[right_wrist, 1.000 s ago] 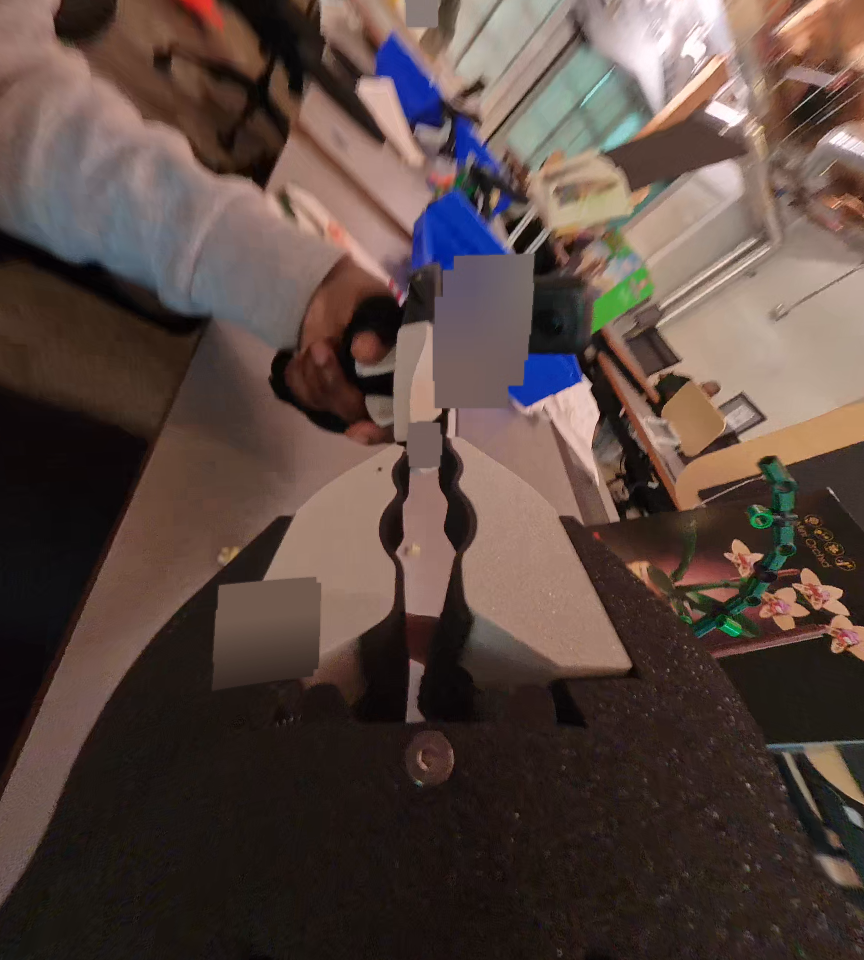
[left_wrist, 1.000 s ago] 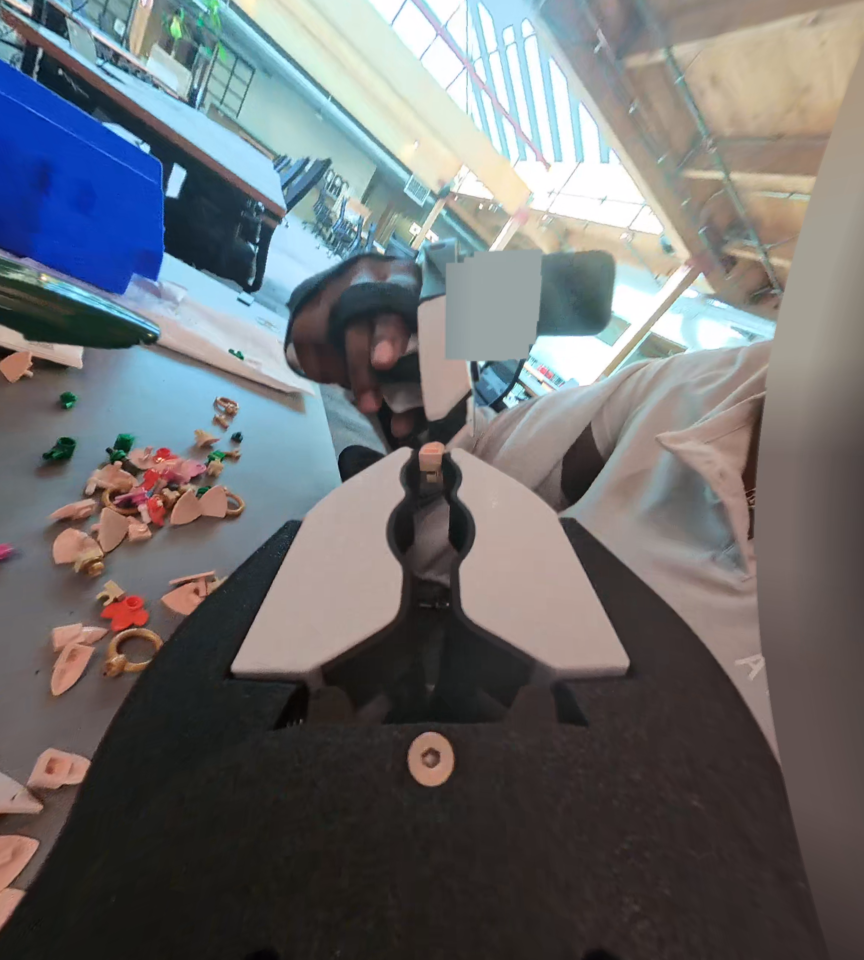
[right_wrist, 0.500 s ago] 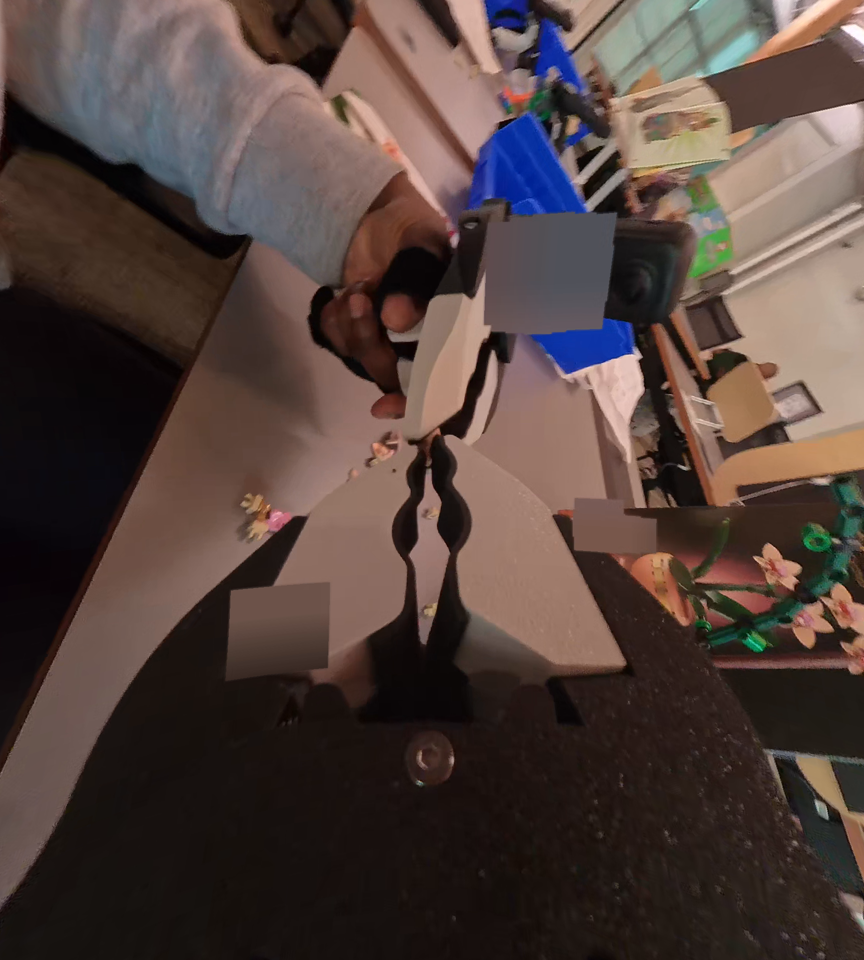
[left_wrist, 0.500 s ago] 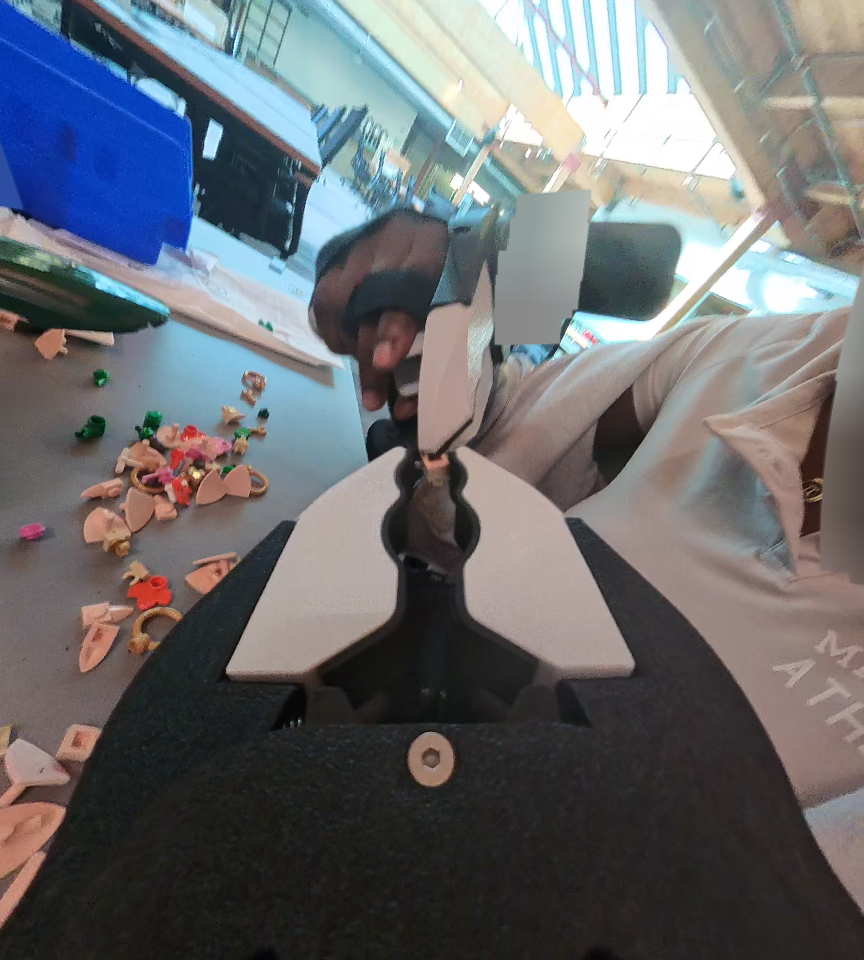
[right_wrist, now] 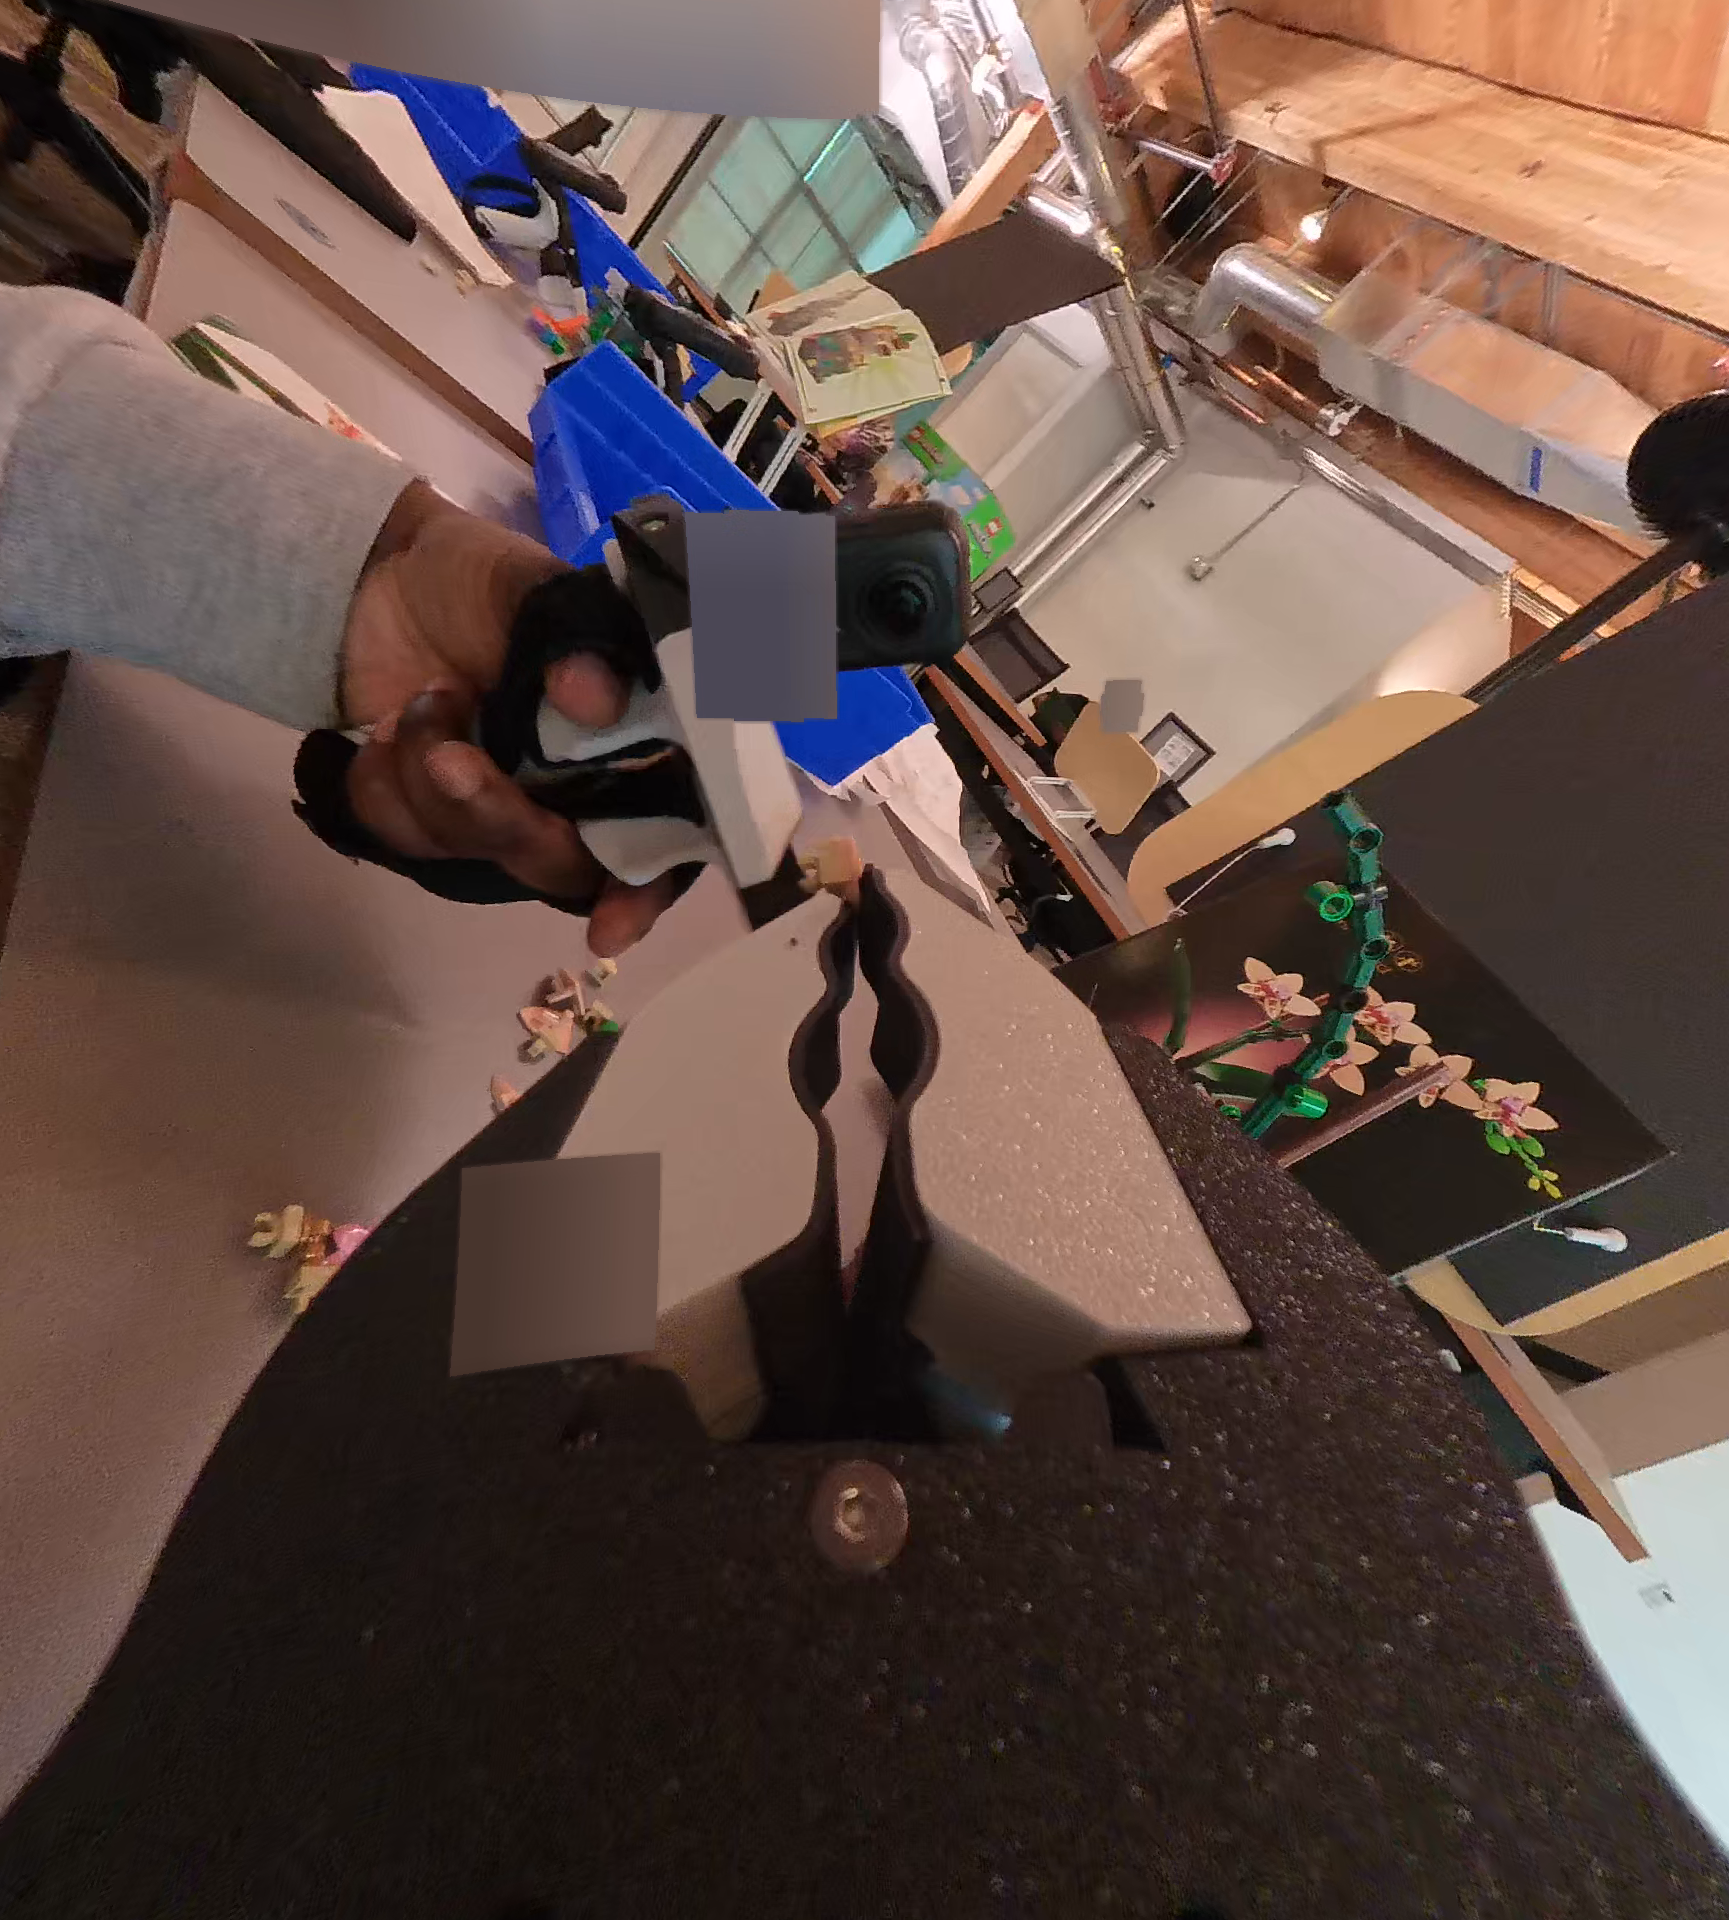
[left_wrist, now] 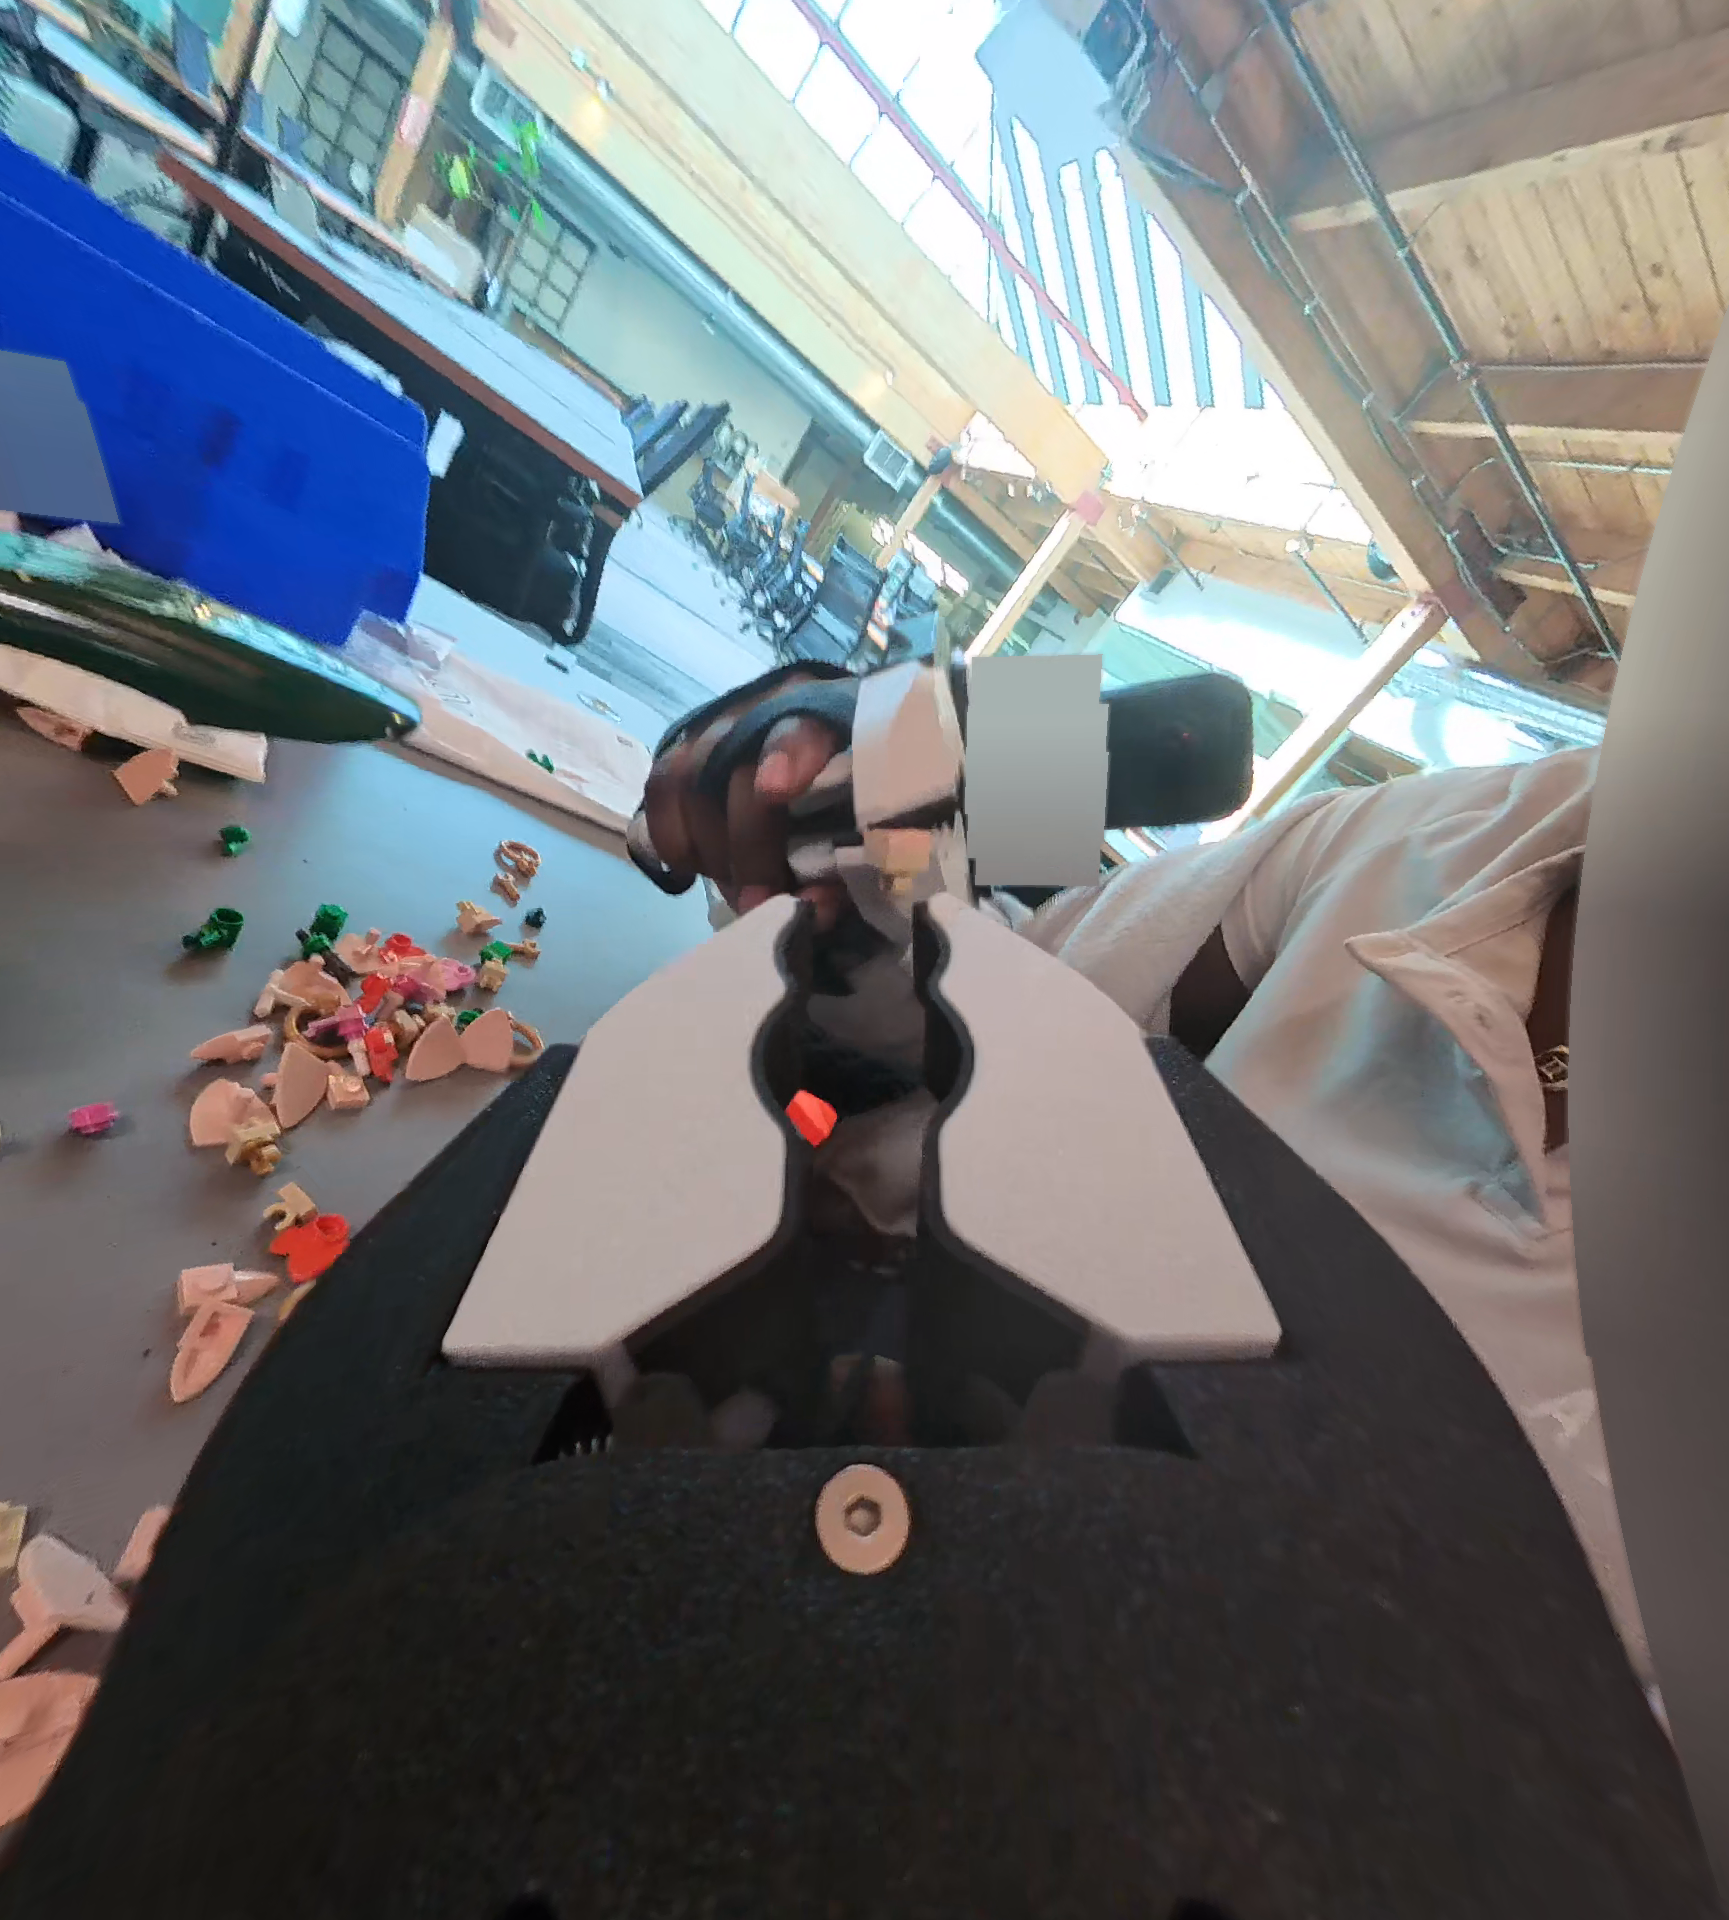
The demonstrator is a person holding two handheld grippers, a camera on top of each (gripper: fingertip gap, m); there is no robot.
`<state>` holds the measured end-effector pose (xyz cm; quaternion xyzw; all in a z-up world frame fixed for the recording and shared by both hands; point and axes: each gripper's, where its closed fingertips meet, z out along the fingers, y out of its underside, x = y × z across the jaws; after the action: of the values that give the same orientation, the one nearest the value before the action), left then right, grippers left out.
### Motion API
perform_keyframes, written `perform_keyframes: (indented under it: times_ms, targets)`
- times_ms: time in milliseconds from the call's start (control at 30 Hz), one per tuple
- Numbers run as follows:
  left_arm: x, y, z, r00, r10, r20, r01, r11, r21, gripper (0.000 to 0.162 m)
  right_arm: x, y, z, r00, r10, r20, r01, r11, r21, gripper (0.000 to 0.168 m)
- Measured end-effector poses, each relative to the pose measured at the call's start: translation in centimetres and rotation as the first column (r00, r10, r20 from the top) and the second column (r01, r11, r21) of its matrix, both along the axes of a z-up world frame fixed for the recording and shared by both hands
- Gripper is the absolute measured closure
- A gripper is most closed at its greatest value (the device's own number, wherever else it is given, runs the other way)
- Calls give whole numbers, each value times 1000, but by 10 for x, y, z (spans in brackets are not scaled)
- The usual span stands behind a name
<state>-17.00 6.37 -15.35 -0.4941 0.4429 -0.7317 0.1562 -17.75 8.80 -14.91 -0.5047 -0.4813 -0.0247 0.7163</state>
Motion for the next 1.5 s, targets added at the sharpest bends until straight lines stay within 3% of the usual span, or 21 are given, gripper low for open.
perform_keyframes:
  times_ms: [100,267,333,400,467,533,633,900,1033,1100,1233,1333,1433,1500]
  targets:
    - [3,4,3,999,47,24,-47,999,21,145,1,2,-2,999,-33,-5,33,999,0,168]
    - [8,14,0,979,195,52,-202,957,211,152,7,9,-7,993,-108,-42,105,993,-59,168]
    - [10,17,-7,965,259,39,-255,897,361,154,12,13,-10,986,-162,-46,158,984,-83,168]
    - [12,24,-15,937,348,32,-313,793,522,154,14,14,-12,979,-198,-50,192,976,-98,168]
    - [14,24,-16,922,385,34,-327,731,599,154,15,14,-16,976,-216,-41,211,973,-98,168]
    - [15,23,-17,918,396,29,-326,711,622,154,16,12,-16,976,-213,-47,208,974,-95,168]
    - [16,19,-17,931,365,22,-308,750,586,149,19,12,-16,974,-223,-48,218,972,-88,168]
    - [13,10,-9,962,272,31,-260,873,413,156,17,6,-14,983,-184,-19,183,982,-45,168]
    - [13,9,-8,964,262,53,-260,874,410,160,17,6,-14,986,-168,0,168,986,-16,168]
    - [13,8,-11,966,257,34,-247,871,425,161,18,3,-18,982,-164,90,161,986,32,168]
    - [13,1,-28,967,232,-102,-149,846,512,162,18,-5,-29,931,-90,353,74,996,58,168]
    - [12,-8,-54,941,199,-273,-1,809,588,162,17,-12,-47,833,3,553,-9,1000,8,168]
    - [11,-24,-86,887,142,-440,198,744,638,162,5,-14,-51,791,49,610,-60,998,-3,168]
    - [15,-20,-77,903,158,-399,150,755,638,162,14,-3,-43,819,-4,573,-1,1000,9,168]
